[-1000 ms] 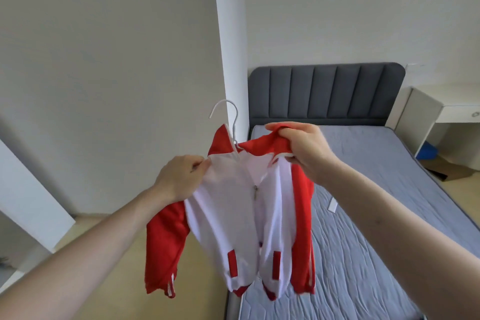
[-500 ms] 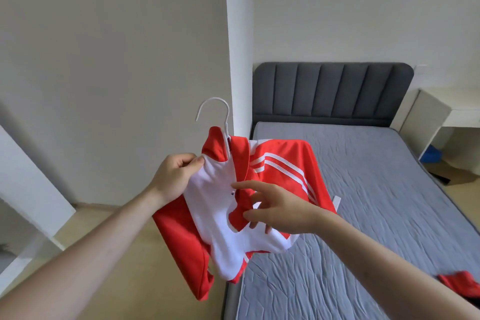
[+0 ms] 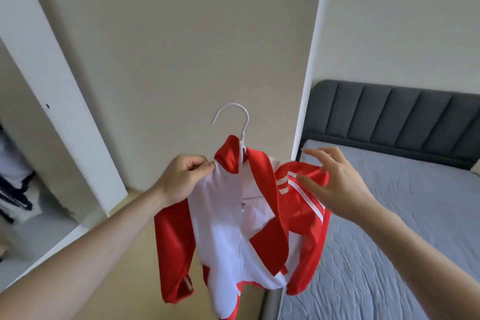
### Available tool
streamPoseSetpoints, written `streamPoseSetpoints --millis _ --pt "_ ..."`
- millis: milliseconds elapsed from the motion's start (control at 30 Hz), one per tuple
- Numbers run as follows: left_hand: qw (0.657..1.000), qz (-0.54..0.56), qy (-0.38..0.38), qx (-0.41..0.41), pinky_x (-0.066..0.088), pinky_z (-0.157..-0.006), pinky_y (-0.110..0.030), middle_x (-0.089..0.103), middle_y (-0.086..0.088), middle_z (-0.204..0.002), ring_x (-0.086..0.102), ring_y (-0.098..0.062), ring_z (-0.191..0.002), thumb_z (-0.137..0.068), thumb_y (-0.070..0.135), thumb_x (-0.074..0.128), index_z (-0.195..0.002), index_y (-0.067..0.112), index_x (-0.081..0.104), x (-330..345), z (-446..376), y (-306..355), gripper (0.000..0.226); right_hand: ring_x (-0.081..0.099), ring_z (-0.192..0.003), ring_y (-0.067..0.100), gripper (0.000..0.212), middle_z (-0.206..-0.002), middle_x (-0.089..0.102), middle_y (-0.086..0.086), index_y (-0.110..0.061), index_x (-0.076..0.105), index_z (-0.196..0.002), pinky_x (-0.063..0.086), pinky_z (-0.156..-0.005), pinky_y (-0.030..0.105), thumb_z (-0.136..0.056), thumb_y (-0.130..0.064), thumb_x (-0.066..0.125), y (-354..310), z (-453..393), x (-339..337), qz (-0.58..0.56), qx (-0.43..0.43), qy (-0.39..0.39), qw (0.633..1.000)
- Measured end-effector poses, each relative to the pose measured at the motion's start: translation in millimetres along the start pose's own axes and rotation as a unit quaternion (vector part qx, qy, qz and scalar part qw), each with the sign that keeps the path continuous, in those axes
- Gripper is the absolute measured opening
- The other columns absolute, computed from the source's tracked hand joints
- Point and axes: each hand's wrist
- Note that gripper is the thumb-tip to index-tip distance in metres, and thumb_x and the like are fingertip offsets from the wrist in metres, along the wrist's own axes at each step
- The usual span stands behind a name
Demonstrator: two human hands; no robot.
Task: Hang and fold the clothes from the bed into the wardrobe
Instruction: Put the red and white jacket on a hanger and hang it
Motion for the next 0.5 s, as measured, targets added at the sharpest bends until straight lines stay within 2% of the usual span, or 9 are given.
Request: streamPoseSetpoints --millis 33,100,167,200,267,333,400,433,500 --pt "1.0 -0.003 0.001 -0.002 0.019 -0.061 -0.034 0.022 -0.003 -0.065 0.024 -0.019 -0.063 -0.092 0.035 0.058 -0.063 0.011 0.027 -15 1 -7 0.049 0.053 -0.106 0.01 0.047 -0.124 0.053 -0.019 -0.041 0.06 -0.134 0.042 -0.088 0.026 -0.091 -0.059 0.063 -8 -12 11 0.028 -0.012 -0.014 0.999" --pt "1.0 -0.004 0.005 -0.005 0.018 -0.059 -0.033 0.022 -0.004 -0.065 0.023 -0.018 -0.063 -0.093 0.035 0.059 -0.063 0.01 0.027 -46 4 -23 0.05 0.054 -0.092 0.012 0.024 -0.096 0.065 -0.022 -0.036 0.073 -0.107 0.04 -0.078 0.022 -0.096 -0.052 0.06 -30 -31 36 0.043 -0.049 -0.018 0.998" --pt "1.0 -0.01 0.014 -0.014 0.019 -0.058 -0.032 0.022 -0.003 -0.065 0.023 -0.016 -0.062 -0.094 0.033 0.059 -0.063 0.009 0.028 -77 7 -42 0.05 0.053 -0.067 0.014 0.027 -0.064 0.061 -0.011 -0.023 0.069 -0.079 0.034 -0.06 0.018 -0.099 -0.039 0.062 -55 -48 62 0.017 -0.053 -0.041 0.998" --pt "0.999 -0.018 0.021 -0.022 0.019 -0.057 -0.031 0.023 -0.002 -0.064 0.024 -0.014 -0.061 -0.095 0.033 0.059 -0.063 0.008 0.029 -92 9 -52 0.05 0.049 -0.058 0.014 0.033 -0.057 0.056 -0.006 -0.018 0.063 -0.071 0.031 -0.055 0.02 -0.1 -0.035 0.062 -70 -55 76 -0.017 -0.04 -0.066 0.997" --pt "0.997 -0.046 0.04 -0.05 0.021 -0.057 -0.032 0.026 0.002 -0.063 0.027 -0.012 -0.061 -0.096 0.037 0.058 -0.064 0.008 0.032 -122 12 -74 0.05 0.039 -0.052 0.009 0.037 -0.055 0.049 -0.005 -0.011 0.057 -0.069 0.032 -0.055 0.028 -0.1 -0.03 0.063 -99 -68 102 -0.116 -0.005 -0.116 0.986" --pt "0.99 -0.081 0.067 -0.089 0.026 -0.06 -0.034 0.032 0.006 -0.062 0.032 -0.011 -0.061 -0.095 0.046 0.055 -0.067 0.008 0.038 -151 16 -99 0.051 0.041 -0.056 0.01 0.034 -0.057 0.046 -0.005 -0.008 0.06 -0.071 0.035 -0.058 0.036 -0.099 -0.027 0.064 -128 -82 133 -0.177 0.02 -0.143 0.974" --pt "0.981 -0.117 0.091 -0.126 0.036 -0.066 -0.031 0.05 0.016 -0.065 0.047 -0.007 -0.068 -0.093 0.053 0.052 -0.075 0.012 0.056 -180 24 -121 0.044 0.043 -0.058 0.011 0.031 -0.058 0.048 -0.004 -0.008 0.062 -0.071 0.036 -0.06 0.037 -0.096 -0.025 0.066 -158 -94 166 -0.205 0.035 -0.148 0.967" --pt "0.977 -0.126 0.101 -0.14 0.042 -0.075 -0.029 0.061 0.02 -0.077 0.056 -0.005 -0.08 -0.092 0.055 0.05 -0.085 0.022 0.067 -195 29 -128 0.037 0.044 -0.058 0.011 0.03 -0.058 0.049 -0.003 -0.007 0.062 -0.07 0.036 -0.06 0.036 -0.095 -0.024 0.067 -173 -99 180 -0.218 0.041 -0.151 0.963" --pt "0.972 -0.118 0.134 -0.149 0.042 -0.098 -0.03 0.065 0.026 -0.105 0.059 -0.001 -0.107 -0.089 0.057 0.048 -0.106 0.04 0.07 -220 38 -131 0.033 0.045 -0.057 0.011 0.031 -0.057 0.052 0.003 -0.006 0.062 -0.07 0.037 -0.059 0.035 -0.094 -0.025 0.066 -202 -107 204 -0.241 0.051 -0.158 0.956"
Point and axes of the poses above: each hand's wrist, its own z-axis away from the middle knuckle, its own x-axis out of the palm, y = z × x
